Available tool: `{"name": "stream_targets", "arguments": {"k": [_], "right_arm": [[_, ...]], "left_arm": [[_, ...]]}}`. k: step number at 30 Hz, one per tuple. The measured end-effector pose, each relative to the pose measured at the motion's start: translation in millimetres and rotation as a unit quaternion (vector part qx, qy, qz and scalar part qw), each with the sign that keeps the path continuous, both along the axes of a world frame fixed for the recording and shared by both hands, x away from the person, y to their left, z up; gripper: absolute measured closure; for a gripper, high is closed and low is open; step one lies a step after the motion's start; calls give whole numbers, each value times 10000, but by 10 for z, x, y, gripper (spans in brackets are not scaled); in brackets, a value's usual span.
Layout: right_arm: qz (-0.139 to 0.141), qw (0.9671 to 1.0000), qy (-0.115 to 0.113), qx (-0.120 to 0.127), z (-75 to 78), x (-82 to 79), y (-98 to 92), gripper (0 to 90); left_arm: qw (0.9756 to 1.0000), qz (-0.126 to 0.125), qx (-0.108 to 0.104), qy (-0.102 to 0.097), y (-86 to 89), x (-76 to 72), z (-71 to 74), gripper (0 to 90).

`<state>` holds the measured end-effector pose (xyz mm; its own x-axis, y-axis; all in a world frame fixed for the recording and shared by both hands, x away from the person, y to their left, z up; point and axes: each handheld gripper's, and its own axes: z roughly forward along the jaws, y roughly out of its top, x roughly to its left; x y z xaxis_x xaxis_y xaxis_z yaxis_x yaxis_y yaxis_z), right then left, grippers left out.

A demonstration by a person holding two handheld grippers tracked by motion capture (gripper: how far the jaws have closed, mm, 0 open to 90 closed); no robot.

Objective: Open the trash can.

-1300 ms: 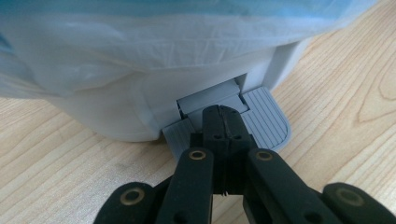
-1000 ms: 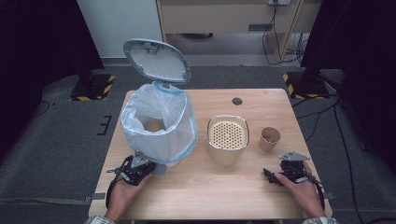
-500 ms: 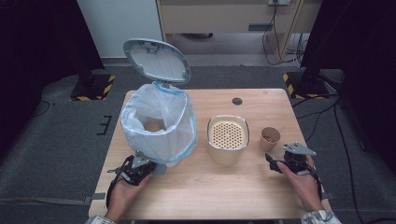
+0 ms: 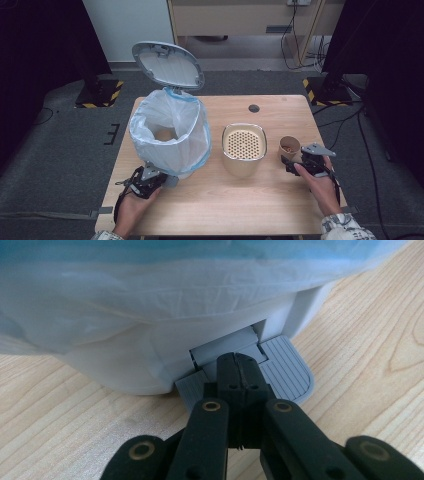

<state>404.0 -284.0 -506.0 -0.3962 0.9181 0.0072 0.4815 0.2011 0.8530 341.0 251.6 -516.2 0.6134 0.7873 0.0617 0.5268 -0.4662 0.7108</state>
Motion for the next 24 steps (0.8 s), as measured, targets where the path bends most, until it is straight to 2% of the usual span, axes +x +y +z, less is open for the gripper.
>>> {"name": "stream_targets", "arguments": {"k": [6, 13, 24], "right_arm": [[1, 10000, 58, -24, 31, 115, 16, 114], [-5, 10000, 96, -9, 35, 180, 42, 114], [-91, 9998, 165, -9, -46, 277, 58, 137]], "left_arm": [[10000, 9, 19, -4, -3, 1, 1, 900], [10000, 9, 14, -9, -3, 2, 0, 900], [10000, 0, 41, -17, -5, 3, 1, 900]]}}
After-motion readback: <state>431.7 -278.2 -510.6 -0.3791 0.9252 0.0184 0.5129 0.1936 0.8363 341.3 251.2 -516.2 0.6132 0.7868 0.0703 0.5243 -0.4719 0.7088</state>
